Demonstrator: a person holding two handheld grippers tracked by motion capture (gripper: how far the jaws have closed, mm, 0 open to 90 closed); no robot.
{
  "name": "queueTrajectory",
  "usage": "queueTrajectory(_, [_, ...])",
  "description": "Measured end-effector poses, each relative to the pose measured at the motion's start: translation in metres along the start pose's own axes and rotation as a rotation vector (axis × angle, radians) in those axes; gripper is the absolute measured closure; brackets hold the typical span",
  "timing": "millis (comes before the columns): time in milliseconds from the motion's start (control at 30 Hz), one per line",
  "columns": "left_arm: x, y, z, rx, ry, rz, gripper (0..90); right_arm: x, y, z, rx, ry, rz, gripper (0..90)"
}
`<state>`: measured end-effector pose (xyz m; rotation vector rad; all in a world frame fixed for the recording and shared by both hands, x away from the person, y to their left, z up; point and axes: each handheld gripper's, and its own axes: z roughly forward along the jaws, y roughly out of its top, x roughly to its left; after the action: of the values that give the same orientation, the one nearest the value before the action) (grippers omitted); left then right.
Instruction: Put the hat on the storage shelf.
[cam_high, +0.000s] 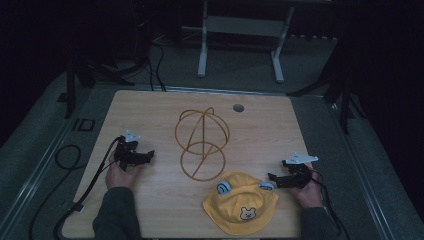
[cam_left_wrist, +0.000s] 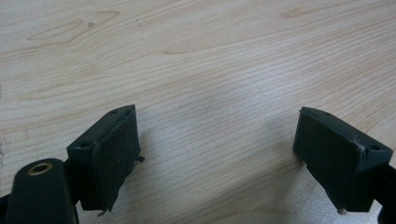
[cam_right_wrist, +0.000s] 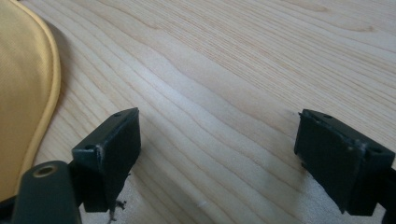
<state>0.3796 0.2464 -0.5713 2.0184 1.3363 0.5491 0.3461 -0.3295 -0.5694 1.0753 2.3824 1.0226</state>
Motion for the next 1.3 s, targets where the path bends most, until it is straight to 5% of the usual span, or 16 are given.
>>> queueTrajectory(333, [0.000, 0.000, 0.000, 0.000, 0.000, 0.001, 14.2, 0.001, -0.001, -0.001, -0.003, -0.009, 0.012, 15.8])
queueTrajectory(567, [0.000, 0.000, 0.000, 0.000, 0.000, 0.001, 14.3, 0.001, -0.001, -0.003, -0.010, 0.017, -0.013, 26.6])
queueTrajectory(800, [0.000, 0.000, 0.000, 0.000, 0.000, 0.002, 14.3, 0.001, 0.005, -0.013, 0.054, 0.044, -0.008, 41.1])
queueTrajectory(1100, [0.000, 0.000, 0.000, 0.000, -0.001, 0.005, 14.4, 0.012, 0.028, -0.028, 0.152, 0.087, -0.111, 44.8])
queueTrajectory(1300, [0.000, 0.000, 0.000, 0.000, -0.001, 0.005, 14.3, 0.019, 0.048, -0.039, 0.158, 0.112, -0.157, 44.0])
